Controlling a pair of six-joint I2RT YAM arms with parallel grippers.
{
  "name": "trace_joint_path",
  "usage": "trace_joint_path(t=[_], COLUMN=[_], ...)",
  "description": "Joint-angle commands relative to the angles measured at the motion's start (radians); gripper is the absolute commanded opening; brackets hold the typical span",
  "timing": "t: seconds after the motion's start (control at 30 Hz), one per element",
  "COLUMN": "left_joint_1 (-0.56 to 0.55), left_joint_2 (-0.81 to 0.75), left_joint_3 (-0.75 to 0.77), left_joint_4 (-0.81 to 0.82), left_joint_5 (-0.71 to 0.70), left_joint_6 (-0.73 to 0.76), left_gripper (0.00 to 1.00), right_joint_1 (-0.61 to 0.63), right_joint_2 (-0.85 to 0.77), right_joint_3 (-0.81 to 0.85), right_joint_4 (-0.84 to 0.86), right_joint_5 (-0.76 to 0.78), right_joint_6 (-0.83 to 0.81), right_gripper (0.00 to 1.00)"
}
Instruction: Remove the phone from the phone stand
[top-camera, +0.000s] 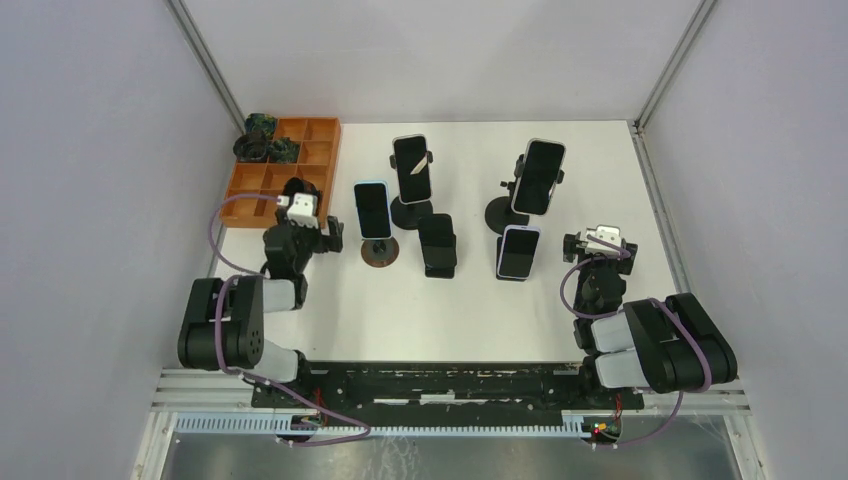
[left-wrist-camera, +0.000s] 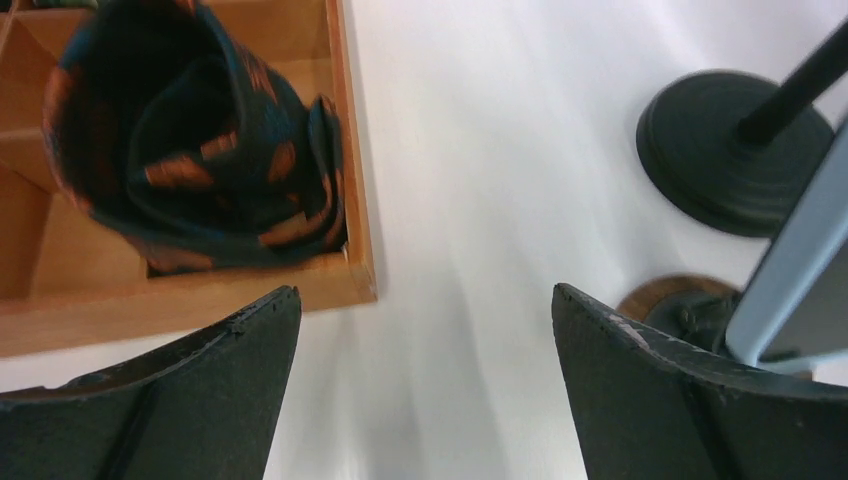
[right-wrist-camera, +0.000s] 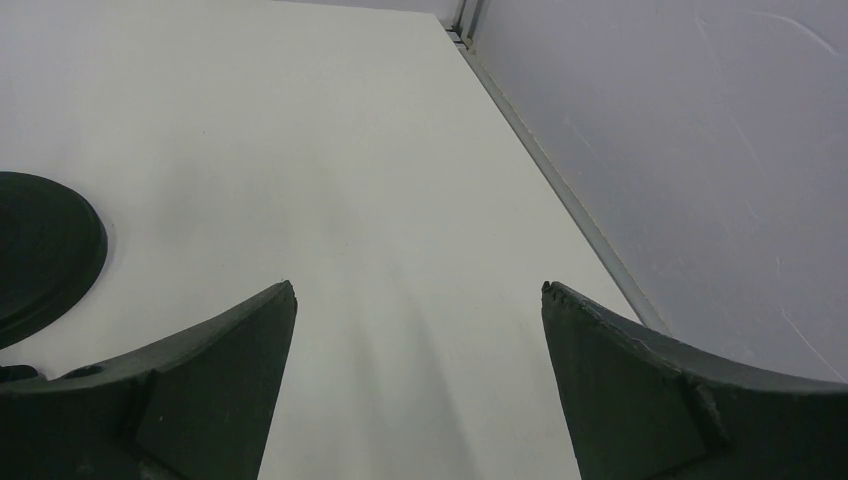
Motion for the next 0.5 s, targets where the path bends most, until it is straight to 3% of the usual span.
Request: trace_joint_path(t=[0.0,0.2,0.37,0.47], left_joint_1=[0.009,0.079,0.149,0.17], left_joint_2=[-0.103,-0.139,-0.133,-0.109], left_joint_3=[0.236,0.469,0.68,0.782], left_joint_4=[-0.45,-0.915,-1.345,-1.528], left_joint_5=[0.038,0.269,0.514,0.619], left_joint_6=[0.031,0.178,0.403,0.548], left_gripper=[1.0,1.0,1.0,1.0], right_joint_1=[-0.003,-0.004,-0.001,0.007], right_joint_2=[-0.008,-0.009,-0.075,-0.249], right_joint_3=[-0.115,-0.113,-0.137,-0.097], right_joint_4=[0.039,0.038,0.041,-0.219], right_joint_5=[-0.013,-0.004,-0.01,0.058], right_joint_6=[0.013,0.016,0.01,0.049], right_gripper=[0.98,0.98,0.98,0.98])
